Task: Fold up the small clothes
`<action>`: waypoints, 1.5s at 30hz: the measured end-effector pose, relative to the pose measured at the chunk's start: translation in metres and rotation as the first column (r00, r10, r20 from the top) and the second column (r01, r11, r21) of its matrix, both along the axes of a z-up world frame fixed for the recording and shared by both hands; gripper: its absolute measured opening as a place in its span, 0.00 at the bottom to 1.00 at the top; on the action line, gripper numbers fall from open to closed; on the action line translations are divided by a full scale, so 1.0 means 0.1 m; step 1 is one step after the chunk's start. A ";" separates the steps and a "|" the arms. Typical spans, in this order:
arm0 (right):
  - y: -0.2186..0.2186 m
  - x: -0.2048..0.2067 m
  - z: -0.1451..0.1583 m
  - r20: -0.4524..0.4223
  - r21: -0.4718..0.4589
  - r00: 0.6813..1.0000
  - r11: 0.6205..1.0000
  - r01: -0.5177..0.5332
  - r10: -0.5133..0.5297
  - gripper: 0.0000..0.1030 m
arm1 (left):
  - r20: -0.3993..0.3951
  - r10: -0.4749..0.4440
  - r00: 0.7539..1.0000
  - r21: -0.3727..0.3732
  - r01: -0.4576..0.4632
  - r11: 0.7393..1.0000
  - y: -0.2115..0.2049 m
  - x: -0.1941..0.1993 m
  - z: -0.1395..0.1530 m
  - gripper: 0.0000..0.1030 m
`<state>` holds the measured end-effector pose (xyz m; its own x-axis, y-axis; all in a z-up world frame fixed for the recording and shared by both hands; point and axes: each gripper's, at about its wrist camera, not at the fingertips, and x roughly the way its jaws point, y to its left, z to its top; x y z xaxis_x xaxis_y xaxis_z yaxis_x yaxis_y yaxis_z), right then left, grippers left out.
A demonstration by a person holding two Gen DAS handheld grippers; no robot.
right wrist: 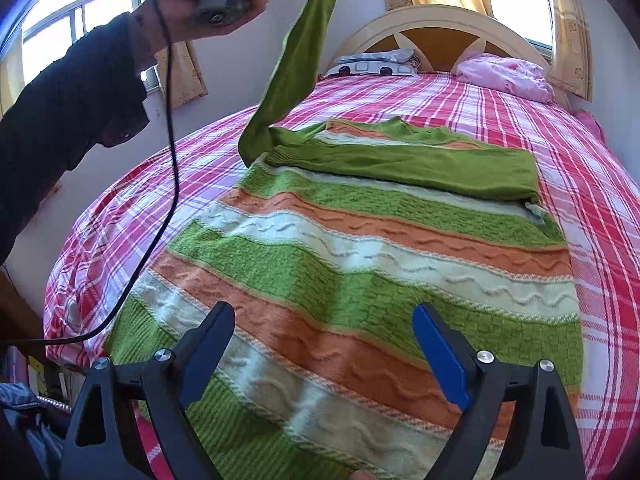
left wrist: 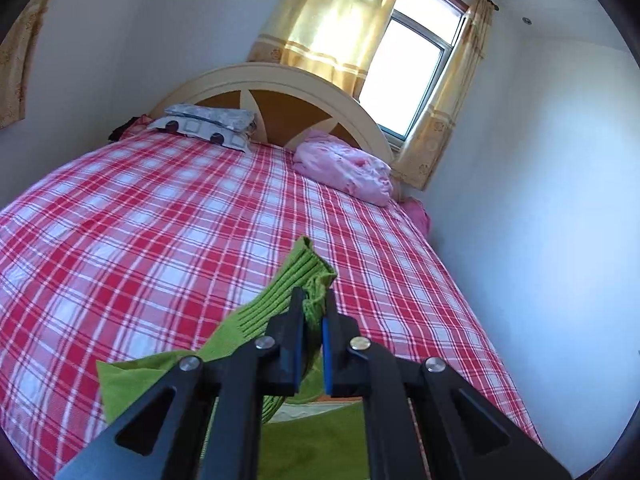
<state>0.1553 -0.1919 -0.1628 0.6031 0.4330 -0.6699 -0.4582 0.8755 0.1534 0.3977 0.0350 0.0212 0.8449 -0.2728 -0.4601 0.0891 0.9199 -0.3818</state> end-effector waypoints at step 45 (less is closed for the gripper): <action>-0.65 0.73 0.47 -0.097 0.156 0.982 0.972 0.176 -0.162 0.88 | -0.333 0.307 0.892 0.435 -0.143 0.889 0.87 -0.80 -2.07 0.83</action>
